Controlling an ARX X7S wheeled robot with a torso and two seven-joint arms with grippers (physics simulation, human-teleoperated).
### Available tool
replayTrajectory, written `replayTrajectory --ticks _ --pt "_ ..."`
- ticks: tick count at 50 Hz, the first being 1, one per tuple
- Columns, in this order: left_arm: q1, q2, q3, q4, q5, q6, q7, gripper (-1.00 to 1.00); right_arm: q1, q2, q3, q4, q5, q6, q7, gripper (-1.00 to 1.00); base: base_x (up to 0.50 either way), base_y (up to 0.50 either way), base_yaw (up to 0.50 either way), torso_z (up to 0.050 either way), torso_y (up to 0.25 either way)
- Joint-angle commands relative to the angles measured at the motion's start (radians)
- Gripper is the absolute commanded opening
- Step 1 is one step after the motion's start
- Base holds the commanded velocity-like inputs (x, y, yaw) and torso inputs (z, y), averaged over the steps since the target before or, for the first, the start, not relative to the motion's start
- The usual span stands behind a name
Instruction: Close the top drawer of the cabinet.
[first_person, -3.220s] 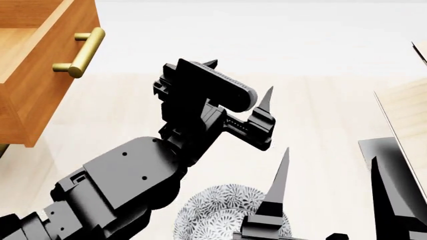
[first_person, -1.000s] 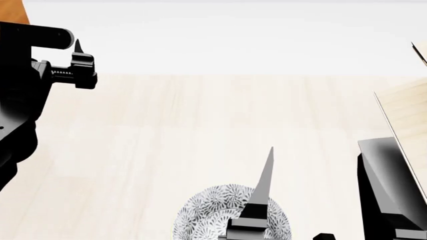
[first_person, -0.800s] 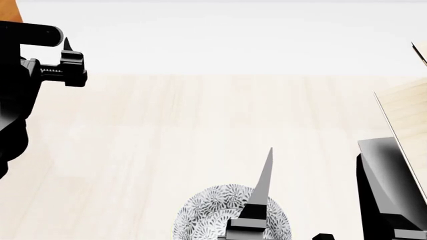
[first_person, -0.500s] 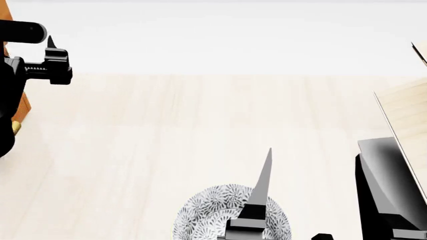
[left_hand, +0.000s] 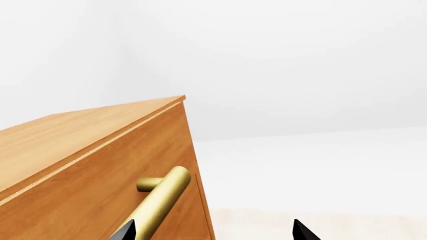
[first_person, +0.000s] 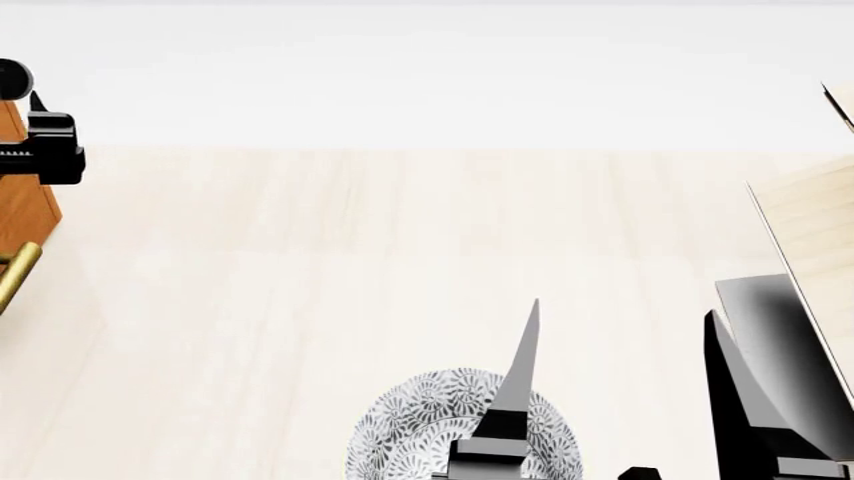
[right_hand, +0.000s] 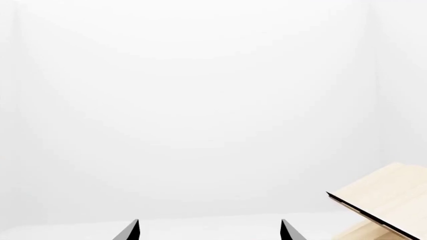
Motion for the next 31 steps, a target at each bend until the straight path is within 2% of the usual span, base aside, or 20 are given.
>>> replayTrajectory --ticks 1,17,31 --pt "0.006 -0.058 -0.010 0.025 -0.012 -0.015 -0.036 1.00 0.000 0.006 -0.007 0.007 0.004 -0.007 0.007 1.00 0.00 0.00 0.00 0.000 0.000" --pt "0.003 -0.149 -0.012 0.125 -0.012 -0.034 -0.089 1.00 0.003 0.014 -0.023 0.014 0.004 -0.013 0.016 1.00 0.00 0.00 0.00 0.000 0.001" --pt "0.001 -0.158 -0.013 0.130 -0.005 -0.038 -0.093 1.00 0.006 0.020 -0.034 0.018 0.005 -0.016 0.024 1.00 0.00 0.00 0.00 0.000 0.001"
